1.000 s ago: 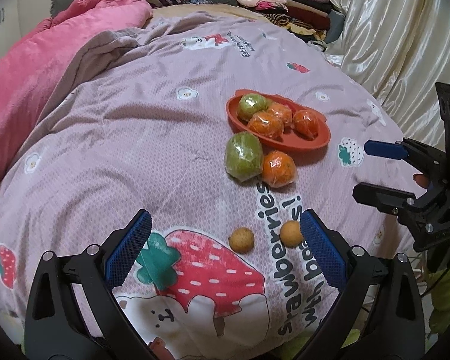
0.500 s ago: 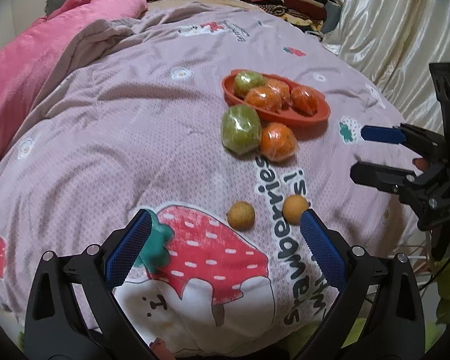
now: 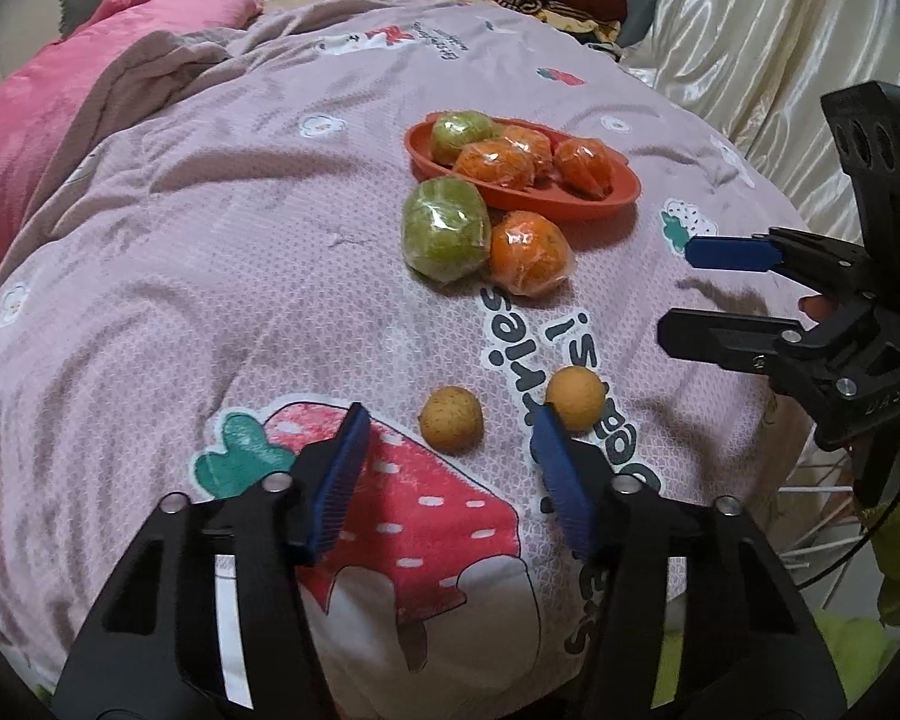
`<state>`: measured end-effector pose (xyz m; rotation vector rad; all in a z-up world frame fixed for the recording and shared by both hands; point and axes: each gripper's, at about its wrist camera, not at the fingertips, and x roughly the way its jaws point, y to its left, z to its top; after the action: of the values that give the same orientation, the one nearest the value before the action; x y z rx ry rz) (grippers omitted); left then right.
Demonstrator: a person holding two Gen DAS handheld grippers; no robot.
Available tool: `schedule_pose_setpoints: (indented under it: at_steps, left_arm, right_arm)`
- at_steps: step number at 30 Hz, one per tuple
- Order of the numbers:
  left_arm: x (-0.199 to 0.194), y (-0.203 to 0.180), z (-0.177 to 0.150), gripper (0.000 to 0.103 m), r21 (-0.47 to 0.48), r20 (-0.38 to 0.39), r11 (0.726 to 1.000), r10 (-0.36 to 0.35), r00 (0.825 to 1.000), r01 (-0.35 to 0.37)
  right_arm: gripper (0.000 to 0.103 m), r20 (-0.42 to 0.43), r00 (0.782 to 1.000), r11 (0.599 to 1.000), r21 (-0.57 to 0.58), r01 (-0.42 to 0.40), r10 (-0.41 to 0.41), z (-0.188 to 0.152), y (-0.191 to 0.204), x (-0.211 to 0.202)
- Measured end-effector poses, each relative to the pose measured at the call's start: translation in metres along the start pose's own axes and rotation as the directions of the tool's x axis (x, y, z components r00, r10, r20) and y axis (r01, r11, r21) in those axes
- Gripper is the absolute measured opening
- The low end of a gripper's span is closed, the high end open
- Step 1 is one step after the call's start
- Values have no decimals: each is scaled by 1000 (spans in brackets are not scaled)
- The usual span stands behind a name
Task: Organize fruits
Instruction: 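Move both open tools toward the remaining wrapped orange and brown fruits, then grasp a wrapped orange with right tool while left tool grasps a small brown fruit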
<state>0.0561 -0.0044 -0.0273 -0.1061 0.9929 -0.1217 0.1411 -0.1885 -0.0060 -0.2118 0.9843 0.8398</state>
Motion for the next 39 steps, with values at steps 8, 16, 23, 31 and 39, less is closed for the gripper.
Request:
schedule_pose_setpoints:
  at_steps: [8,16,23,31,39]
  left_arm:
    - [15,1,0,30,3,-23,999,-36,999,36]
    - [19,4,1,18,-2,-20,999,-39,999,39]
    - [20,8,1,17,-17,-19,998,-58,998,57]
    - [18,11,1,17,-25,-15,997,-74,997,74]
    - [13,13,2,17,-36,-7,996,-86,996,85]
  right_arm:
    - [95,0,999,999,11,-40,40,9,3,17]
    - [59,-10,999,998,-26,-50,50,21,13,36]
    - [47,-7,1000,998,-56,-18,17,30,16,51]
    - [39,4,1000,997,-76,0,1,32,16,54]
    - [39,17,998,996,-72,-61,62,18,19,26]
